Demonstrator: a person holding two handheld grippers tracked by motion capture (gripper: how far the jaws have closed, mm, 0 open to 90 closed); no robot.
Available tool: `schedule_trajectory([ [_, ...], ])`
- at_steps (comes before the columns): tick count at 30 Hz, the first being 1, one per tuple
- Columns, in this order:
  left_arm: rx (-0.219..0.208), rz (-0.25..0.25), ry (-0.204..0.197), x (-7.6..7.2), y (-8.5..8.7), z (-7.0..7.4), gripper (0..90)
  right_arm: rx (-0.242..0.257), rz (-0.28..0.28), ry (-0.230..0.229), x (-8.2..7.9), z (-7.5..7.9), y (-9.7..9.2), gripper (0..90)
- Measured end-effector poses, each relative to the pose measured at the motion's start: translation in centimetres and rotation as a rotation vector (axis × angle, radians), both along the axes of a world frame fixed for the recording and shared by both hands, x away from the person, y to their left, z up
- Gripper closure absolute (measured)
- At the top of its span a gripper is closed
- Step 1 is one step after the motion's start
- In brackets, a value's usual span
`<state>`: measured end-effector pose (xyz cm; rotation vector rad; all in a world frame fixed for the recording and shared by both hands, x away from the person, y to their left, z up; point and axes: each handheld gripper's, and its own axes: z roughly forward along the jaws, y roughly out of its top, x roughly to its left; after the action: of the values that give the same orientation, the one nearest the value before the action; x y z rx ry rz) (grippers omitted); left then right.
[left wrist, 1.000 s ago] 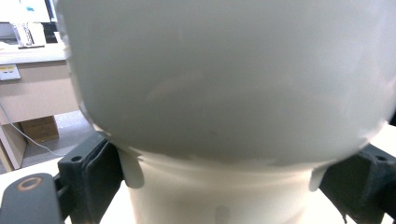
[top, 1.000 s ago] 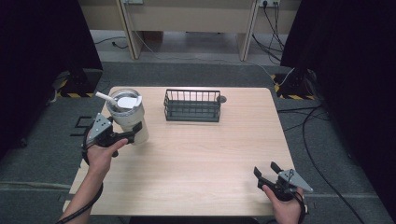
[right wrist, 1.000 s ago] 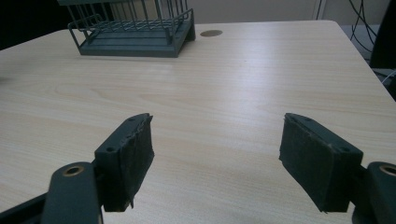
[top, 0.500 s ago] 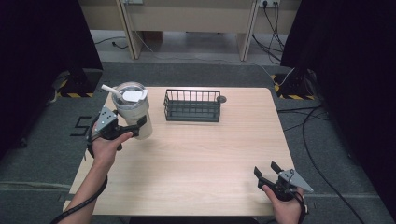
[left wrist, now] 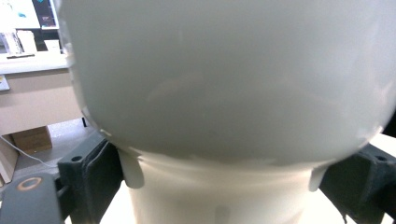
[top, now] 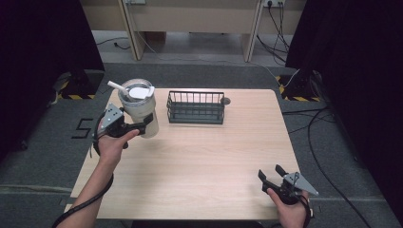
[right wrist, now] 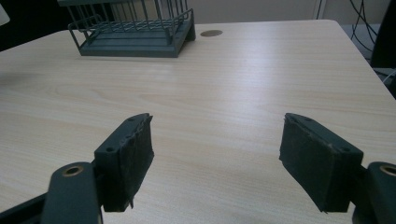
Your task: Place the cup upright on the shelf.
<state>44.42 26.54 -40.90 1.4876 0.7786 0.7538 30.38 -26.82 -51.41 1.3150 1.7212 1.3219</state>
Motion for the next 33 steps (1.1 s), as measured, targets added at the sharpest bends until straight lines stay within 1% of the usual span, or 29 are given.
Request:
schedule_trajectory([
  [12, -0.005, -0.014, -0.006, 1.2, -1.2, 0.9, 10.0, -0.005, 0.001, -0.004, 0.0, 0.0, -0.1, 25.8],
  [13, -0.004, -0.016, -0.006, 1.3, -1.3, 1.0, 10.0, 0.003, 0.002, 0.0, 0.0, 0.0, -0.1, 25.8],
  [15, -0.002, -0.02, -0.007, 1.5, -1.5, 1.1, 10.0, 0.003, 0.002, 0.0, 0.0, 0.0, -0.1, 25.8],
  [17, -0.006, -0.022, -0.005, 1.7, -1.8, 1.1, 10.0, -0.003, 0.001, -0.004, 0.0, 0.0, -0.1, 25.8],
  [21, -0.008, -0.026, -0.002, 2.1, -2.3, 1.2, 10.0, -0.002, 0.002, -0.004, 0.0, 0.0, -0.1, 25.8],
  [22, -0.01, -0.028, -0.001, 2.2, -2.4, 1.2, 10.0, 0.005, 0.002, 0.001, 0.0, 0.0, -0.1, 25.8],
  [33, -0.007, -0.039, 0.002, 3.0, -3.6, 1.4, 10.1, 0.007, 0.003, -0.002, 0.0, 0.0, -0.1, 25.8],
])
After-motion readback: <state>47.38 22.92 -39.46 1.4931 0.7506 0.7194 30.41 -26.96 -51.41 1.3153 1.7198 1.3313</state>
